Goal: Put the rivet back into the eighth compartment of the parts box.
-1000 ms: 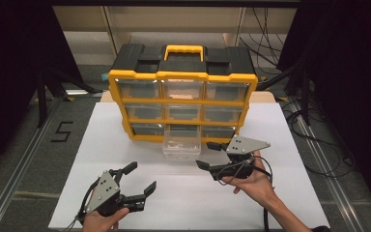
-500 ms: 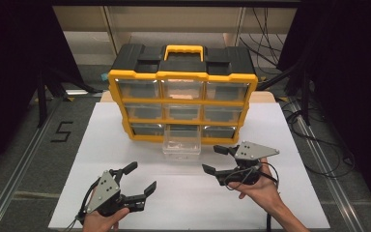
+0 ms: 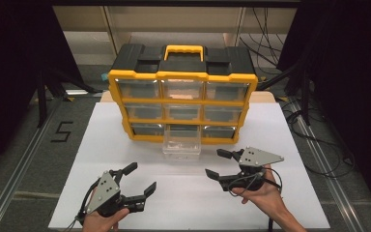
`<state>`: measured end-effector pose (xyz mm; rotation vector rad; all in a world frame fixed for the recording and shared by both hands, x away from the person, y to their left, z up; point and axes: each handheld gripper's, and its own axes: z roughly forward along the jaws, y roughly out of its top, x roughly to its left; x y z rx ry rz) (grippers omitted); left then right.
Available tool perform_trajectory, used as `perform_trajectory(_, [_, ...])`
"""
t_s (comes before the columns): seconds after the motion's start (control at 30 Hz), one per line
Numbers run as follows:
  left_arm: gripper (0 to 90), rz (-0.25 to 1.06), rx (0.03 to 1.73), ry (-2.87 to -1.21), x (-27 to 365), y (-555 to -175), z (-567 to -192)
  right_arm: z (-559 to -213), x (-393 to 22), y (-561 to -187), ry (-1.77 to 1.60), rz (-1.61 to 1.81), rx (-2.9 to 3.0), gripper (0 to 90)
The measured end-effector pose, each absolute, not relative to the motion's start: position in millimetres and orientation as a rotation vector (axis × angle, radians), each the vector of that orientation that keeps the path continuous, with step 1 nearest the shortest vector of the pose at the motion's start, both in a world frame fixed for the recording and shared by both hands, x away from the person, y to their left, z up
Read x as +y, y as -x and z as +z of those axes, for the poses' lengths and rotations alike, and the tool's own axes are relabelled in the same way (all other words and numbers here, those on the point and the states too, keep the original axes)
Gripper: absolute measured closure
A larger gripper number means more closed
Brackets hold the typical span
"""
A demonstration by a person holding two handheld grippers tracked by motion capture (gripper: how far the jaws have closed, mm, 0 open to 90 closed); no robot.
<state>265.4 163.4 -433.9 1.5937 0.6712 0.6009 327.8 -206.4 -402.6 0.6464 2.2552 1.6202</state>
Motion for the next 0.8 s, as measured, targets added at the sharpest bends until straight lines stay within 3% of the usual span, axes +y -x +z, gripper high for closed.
perform_trajectory(0.8, [16.6, 0.592, 0.672, -1.597, 163, -264, -434, -415, -216, -314, -0.659, 1.612, 2.219, 21.9])
